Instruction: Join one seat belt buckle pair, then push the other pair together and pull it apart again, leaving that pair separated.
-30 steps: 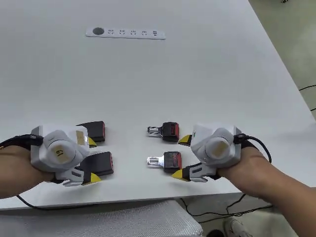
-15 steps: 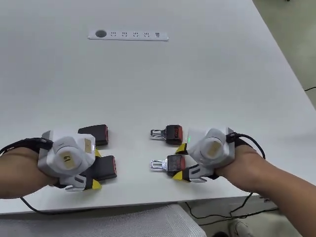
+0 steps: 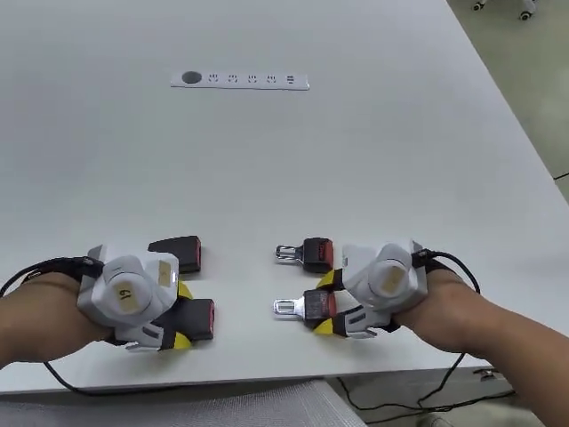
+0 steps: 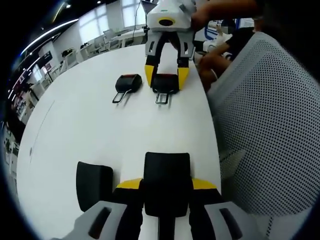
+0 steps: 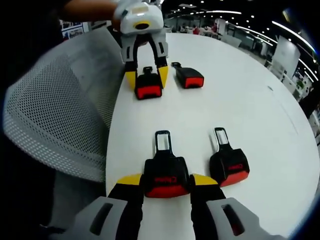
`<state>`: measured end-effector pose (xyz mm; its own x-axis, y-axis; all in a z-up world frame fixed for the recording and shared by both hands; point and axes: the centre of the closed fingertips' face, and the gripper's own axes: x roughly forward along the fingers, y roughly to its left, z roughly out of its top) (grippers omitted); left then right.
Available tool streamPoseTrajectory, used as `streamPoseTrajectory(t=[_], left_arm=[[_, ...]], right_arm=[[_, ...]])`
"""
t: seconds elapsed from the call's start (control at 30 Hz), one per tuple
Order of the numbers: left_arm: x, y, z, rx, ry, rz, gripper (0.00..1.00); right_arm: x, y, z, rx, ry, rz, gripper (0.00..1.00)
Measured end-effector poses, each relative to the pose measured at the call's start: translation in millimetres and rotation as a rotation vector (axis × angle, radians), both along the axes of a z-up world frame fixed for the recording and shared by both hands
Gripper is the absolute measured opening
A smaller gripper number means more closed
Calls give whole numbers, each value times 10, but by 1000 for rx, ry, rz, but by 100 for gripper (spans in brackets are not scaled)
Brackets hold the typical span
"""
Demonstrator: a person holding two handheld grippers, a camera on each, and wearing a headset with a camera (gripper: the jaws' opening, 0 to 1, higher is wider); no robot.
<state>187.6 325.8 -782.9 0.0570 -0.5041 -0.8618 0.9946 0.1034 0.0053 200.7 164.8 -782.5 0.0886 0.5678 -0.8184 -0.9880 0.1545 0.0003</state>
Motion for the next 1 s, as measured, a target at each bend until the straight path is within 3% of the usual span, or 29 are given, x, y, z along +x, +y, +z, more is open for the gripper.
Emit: streamPoseTrajectory(t=[0.4,1.0], left_arm=[[-14,-23,10,28,-1,-22,36],[-4,-2,9,28,4,-19,36]], right_arm=[[6,-11,-4,-26,-1,5,34],[-12,3,-15,-52,24,34,32]])
